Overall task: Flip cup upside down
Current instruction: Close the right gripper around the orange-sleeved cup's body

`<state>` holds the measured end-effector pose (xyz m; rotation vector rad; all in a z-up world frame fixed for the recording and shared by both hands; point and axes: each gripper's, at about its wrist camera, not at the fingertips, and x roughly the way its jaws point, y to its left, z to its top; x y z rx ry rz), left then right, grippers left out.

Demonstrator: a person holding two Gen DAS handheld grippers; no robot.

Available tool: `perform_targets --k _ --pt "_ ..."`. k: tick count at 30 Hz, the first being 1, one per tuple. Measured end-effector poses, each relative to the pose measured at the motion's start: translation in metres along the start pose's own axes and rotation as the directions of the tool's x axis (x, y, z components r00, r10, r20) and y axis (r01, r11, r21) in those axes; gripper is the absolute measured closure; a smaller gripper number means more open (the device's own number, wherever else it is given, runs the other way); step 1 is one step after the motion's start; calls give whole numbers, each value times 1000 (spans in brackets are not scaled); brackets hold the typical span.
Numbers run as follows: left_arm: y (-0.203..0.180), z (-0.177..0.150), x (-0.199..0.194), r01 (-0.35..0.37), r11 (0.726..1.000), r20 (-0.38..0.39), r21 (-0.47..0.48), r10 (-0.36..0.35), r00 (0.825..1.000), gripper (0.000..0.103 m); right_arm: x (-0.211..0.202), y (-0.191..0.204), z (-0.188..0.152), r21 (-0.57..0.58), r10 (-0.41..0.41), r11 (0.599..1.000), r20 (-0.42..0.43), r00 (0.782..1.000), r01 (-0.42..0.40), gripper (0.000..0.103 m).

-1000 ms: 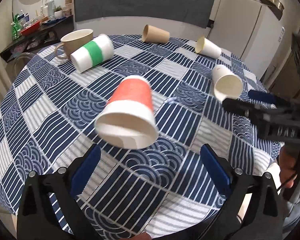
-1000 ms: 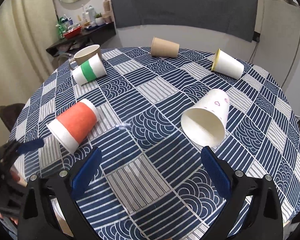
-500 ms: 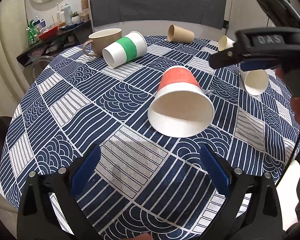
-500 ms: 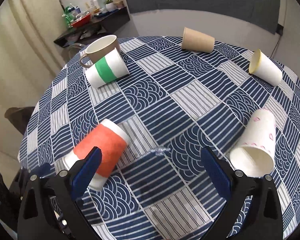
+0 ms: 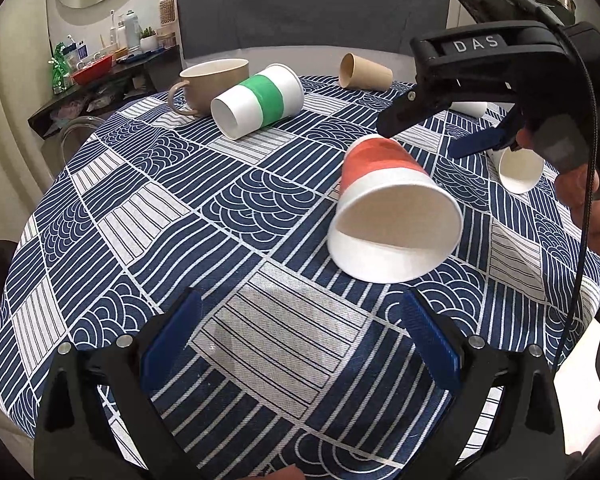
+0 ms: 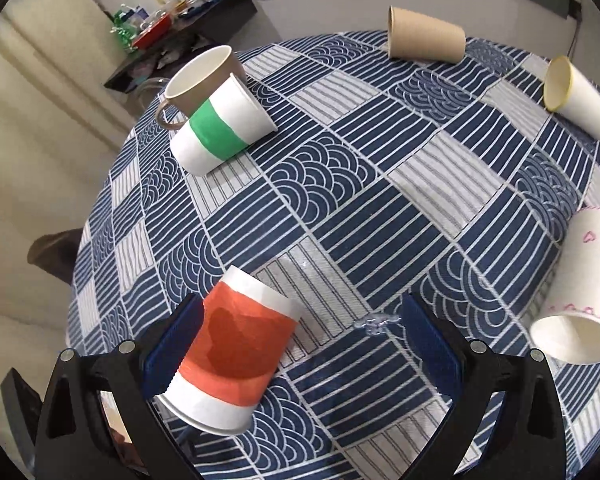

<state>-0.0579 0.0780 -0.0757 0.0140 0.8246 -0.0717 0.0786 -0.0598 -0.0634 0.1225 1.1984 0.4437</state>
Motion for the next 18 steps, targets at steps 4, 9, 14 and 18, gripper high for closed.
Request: perform_targets --k 4,9,14,18 --pt "11 1 4 -9 1000 -4 -13 9 1000 6 8 -4 0 38 52 998 -33 998 -51 8" --pt "28 5 9 -46 999 -8 -28 46 999 6 14 -6 -3 68 112 992 -52 992 -108 8" --pt "45 9 13 -66 996 -15 -56 66 998 6 20 -7 -3 88 162 984 -80 984 -155 8" --pt "52 11 15 -70 996 -17 -57 70 997 6 27 -5 -3 100 216 974 -117 969 -204 8"
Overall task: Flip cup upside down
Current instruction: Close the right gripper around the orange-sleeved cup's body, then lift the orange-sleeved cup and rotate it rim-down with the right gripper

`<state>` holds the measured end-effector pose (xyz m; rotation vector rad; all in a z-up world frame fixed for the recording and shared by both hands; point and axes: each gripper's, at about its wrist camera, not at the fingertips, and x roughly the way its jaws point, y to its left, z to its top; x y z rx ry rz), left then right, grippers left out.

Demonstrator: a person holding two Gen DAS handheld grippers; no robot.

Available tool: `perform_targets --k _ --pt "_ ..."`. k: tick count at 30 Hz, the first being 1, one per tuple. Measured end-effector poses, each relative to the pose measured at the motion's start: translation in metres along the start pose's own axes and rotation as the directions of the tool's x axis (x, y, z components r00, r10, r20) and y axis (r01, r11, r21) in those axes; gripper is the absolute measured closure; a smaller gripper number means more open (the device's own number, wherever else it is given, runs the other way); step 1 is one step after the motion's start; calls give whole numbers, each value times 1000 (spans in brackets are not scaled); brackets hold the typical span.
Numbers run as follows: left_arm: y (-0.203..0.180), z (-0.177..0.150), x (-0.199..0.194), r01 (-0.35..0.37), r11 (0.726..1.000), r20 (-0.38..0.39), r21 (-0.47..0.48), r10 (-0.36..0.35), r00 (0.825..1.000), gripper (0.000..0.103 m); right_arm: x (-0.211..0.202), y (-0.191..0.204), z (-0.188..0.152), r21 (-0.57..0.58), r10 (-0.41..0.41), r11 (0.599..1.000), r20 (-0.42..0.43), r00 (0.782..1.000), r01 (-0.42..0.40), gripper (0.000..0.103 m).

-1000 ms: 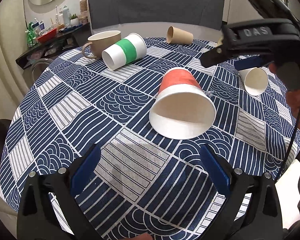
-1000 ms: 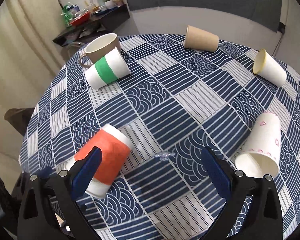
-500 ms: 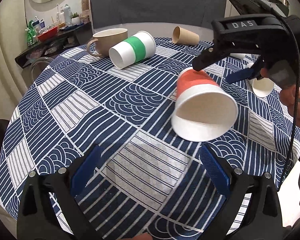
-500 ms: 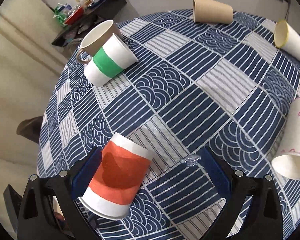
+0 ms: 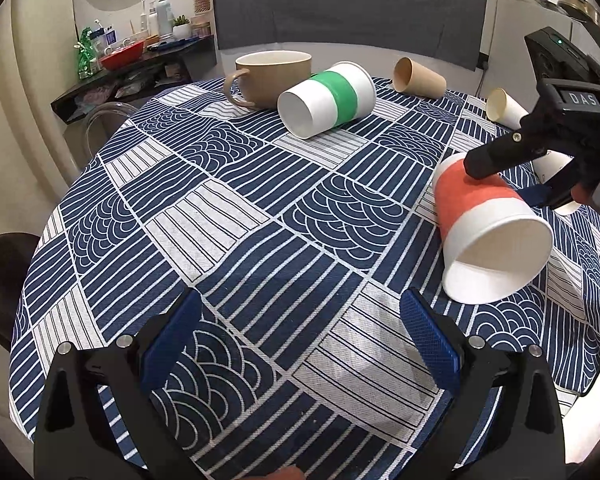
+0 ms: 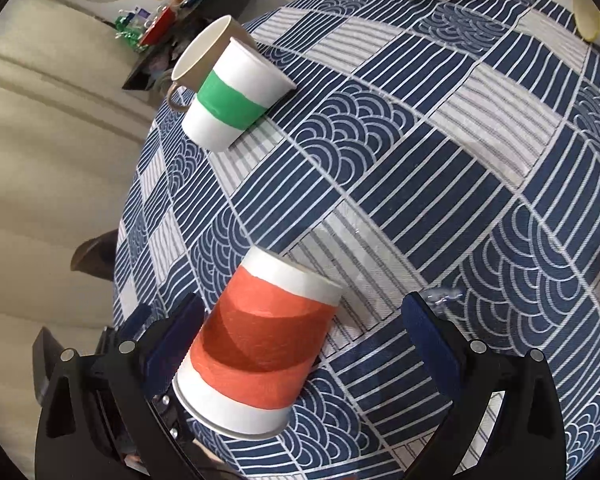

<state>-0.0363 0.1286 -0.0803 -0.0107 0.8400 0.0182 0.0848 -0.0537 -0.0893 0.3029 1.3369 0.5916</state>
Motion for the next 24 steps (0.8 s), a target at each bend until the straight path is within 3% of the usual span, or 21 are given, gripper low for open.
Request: perform_targets --k 4,5,6,7,12,18,22,24 --pt "3 2 4 46 999 -16 7 -46 999 6 4 6 -1 -18 12 1000 -9 1000 -12 10" --pt "4 2 6 59 998 -22 8 -59 998 6 5 6 -1 -20 21 1000 -12 1000 -21 18" --pt "4 3 7 67 998 -27 7 -67 997 6 7 7 -1 -21 39 999 -26 999 -40 33" --pt "5 3 9 74 997 -33 3 -74 997 6 10 7 0 -16 51 999 -42 998 -52 36" --pt "9 3 16 84 996 -58 -9 -84 995 6 8 9 -2 -21 44 999 -13 999 -44 37" --pt "5 1 14 78 997 -60 5 -78 995 6 -14 14 -8 -78 -67 994 112 991 76 39" --pt "-1 1 11 68 997 -58 24 -67 996 6 -36 17 -12 -112 -155 976 231 960 184 40" --pt "-4 1 9 69 997 -55 28 -68 996 6 -49 15 -16 -121 -196 963 299 934 241 41"
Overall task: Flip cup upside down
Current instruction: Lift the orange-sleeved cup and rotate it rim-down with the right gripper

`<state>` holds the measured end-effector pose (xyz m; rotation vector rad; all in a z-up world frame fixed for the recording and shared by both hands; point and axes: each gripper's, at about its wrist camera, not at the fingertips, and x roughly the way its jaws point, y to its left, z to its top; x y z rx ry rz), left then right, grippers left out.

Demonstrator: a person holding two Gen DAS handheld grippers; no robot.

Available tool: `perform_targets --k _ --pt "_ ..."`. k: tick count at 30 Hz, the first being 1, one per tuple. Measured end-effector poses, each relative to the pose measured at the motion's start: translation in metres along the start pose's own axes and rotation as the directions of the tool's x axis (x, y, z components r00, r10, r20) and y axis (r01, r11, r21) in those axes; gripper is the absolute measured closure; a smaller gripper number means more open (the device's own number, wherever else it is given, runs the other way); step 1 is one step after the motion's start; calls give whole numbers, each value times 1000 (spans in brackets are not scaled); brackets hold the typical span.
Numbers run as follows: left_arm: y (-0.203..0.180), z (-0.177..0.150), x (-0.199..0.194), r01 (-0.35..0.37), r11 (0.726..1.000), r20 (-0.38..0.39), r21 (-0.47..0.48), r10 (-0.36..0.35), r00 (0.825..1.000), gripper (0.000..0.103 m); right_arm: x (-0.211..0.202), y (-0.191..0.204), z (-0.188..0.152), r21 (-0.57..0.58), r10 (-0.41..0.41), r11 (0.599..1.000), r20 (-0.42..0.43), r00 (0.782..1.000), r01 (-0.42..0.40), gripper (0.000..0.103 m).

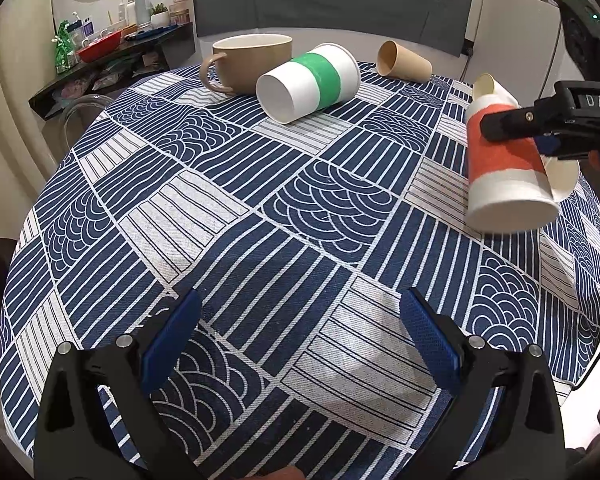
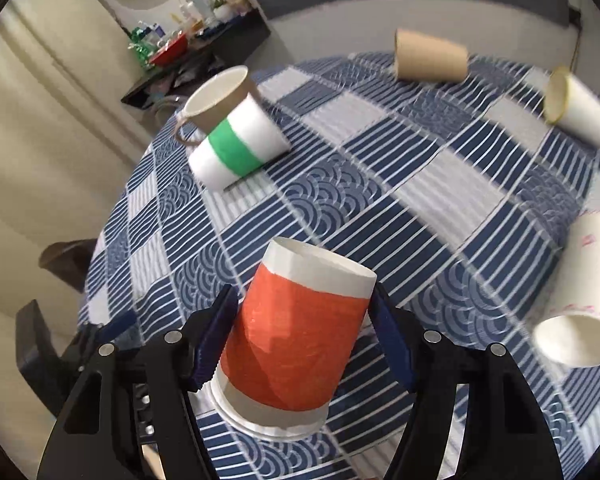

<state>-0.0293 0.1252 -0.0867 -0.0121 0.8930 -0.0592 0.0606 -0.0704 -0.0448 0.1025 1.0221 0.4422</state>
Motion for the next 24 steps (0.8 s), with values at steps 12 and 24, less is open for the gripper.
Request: perform_targets --k 12,24 --pt "-25 2 0 -5 999 -2 41 5 1000 6 -26 -43 24 37 -122 992 212 970 117 42" --pt "-37 4 4 -22 998 -22 54 24 999 6 -17 -13 -16 -142 -228 952 269 936 273 42"
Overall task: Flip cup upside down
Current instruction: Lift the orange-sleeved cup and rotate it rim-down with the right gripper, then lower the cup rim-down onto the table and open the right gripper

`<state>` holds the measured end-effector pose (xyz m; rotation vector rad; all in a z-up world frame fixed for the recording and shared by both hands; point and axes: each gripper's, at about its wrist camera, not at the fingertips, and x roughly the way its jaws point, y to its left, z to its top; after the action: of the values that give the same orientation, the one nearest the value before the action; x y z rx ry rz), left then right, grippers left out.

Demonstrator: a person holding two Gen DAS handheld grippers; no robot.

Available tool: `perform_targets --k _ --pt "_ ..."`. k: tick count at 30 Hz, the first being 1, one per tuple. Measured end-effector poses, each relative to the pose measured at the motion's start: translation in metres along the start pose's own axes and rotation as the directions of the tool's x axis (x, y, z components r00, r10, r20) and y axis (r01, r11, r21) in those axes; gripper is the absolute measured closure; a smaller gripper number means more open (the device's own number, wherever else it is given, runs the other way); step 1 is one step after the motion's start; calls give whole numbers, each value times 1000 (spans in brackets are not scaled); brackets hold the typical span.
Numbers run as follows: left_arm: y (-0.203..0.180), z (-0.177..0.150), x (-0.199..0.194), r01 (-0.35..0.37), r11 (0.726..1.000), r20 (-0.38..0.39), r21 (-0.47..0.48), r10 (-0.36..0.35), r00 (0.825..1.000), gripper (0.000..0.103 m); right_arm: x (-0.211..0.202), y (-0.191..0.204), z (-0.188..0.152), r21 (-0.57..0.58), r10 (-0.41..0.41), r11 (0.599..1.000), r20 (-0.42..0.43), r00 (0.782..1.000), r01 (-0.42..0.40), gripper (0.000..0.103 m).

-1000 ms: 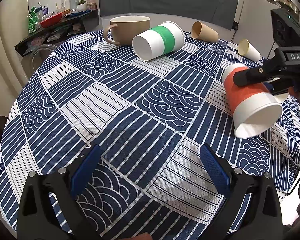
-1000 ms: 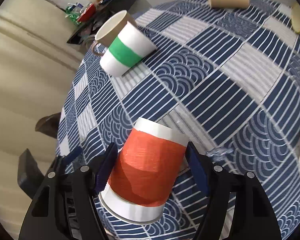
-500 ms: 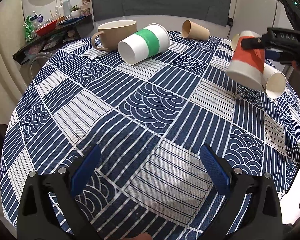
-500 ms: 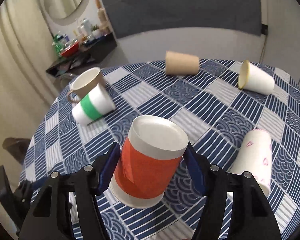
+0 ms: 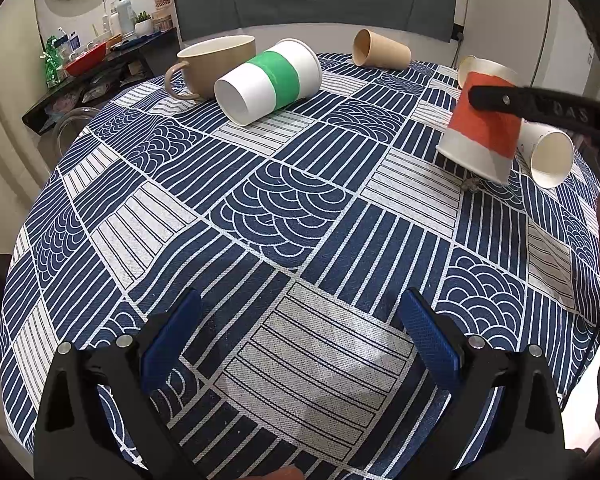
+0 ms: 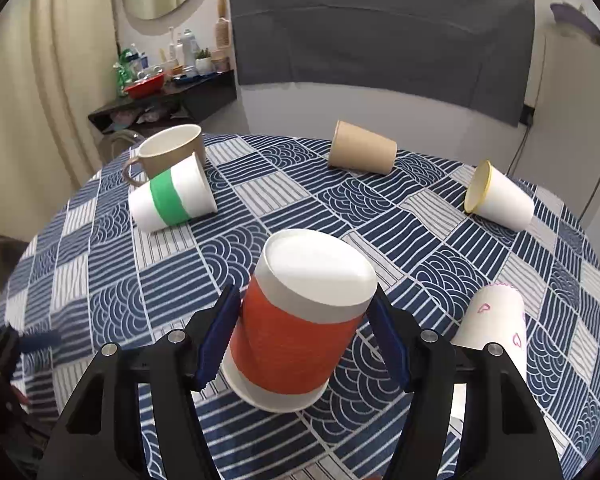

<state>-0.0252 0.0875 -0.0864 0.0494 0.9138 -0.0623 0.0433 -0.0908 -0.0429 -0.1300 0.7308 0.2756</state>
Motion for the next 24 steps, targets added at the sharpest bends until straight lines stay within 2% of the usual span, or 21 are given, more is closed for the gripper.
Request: perform_targets --k 3,6,16,19,24 --pt "0 1 -2 -13 1000 14 -17 13 1000 6 -3 8 -9 -41 -1 999 -4 1000 1 44" --pt "4 2 -6 12 998 18 -58 -11 1000 6 -6 15 -15 -64 3 998 -11 1000 -4 45" --pt "-3 -1 -17 -25 999 38 -46 27 999 6 -17 23 -24 -100 9 995 -6 1000 -10 45" --pt "-5 -2 -21 -24 999 44 -46 26 999 6 -23 19 -25 -87 13 996 -2 1000 -13 40" --pt "-13 2 -25 -13 999 54 -44 15 998 6 -36 11 -26 -68 7 998 23 1000 -6 25"
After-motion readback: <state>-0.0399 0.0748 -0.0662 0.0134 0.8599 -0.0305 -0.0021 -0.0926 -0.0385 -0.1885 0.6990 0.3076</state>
